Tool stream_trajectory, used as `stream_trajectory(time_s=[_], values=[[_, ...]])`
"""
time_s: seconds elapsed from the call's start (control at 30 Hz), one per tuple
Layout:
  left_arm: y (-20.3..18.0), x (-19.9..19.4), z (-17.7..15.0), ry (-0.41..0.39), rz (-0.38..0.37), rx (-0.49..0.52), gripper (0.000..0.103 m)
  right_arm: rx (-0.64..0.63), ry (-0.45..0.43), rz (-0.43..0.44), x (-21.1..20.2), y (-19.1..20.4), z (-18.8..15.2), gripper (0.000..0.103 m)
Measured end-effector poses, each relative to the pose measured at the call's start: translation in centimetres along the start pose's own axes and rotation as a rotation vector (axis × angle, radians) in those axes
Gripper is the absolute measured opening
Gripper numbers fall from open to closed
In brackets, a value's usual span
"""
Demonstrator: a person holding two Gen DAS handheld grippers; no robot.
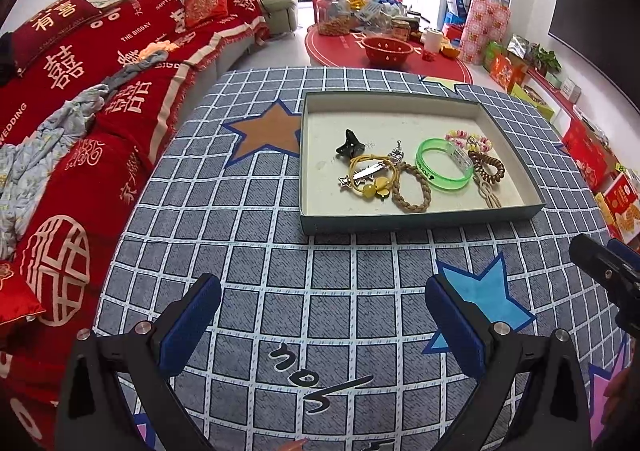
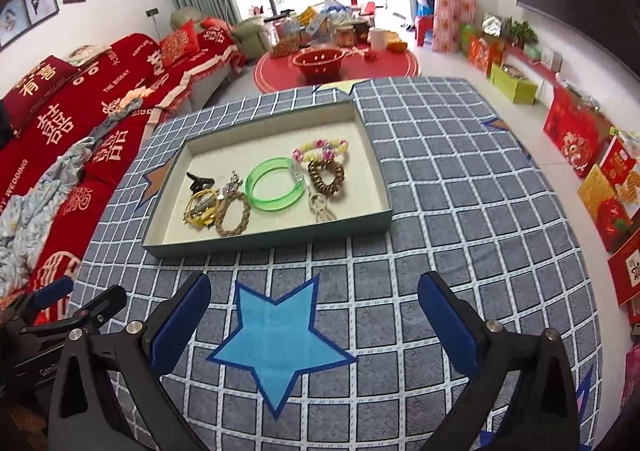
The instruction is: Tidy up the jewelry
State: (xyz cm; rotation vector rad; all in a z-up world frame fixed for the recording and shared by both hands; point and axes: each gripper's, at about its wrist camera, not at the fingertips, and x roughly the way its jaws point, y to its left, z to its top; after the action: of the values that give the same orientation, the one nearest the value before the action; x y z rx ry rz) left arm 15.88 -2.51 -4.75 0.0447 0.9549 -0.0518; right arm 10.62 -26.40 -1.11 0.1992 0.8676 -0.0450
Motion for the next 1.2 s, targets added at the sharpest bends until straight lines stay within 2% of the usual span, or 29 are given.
stream_trajectory(time_s=[0.23,0.4,0.77,1.2], values=[[-0.4,0.1,-0.6,-0.048,0.026,-0.002,0.103,-0.071,-0.090,-0.068,-0.7,0.7,-0.9,0.103],[-0.8,0.2,-1.1,-0.063,0.041,0.015,0.103,-0.131,-0.132,-0.080,-0.7,1.2,-1.5,0.103],[-0.9,0.4,-1.4,-0.066,0.027,-0.001,0.103,-0.117,-0.167,-0.083,-0.8,0.9,-1.6,0.103],[-1.0,0.7,-1.4,-0.056,0.013,-0.004,0.103,-0.120,-0.168,-0.084,-0.9,1.0,-1.6,0.103]])
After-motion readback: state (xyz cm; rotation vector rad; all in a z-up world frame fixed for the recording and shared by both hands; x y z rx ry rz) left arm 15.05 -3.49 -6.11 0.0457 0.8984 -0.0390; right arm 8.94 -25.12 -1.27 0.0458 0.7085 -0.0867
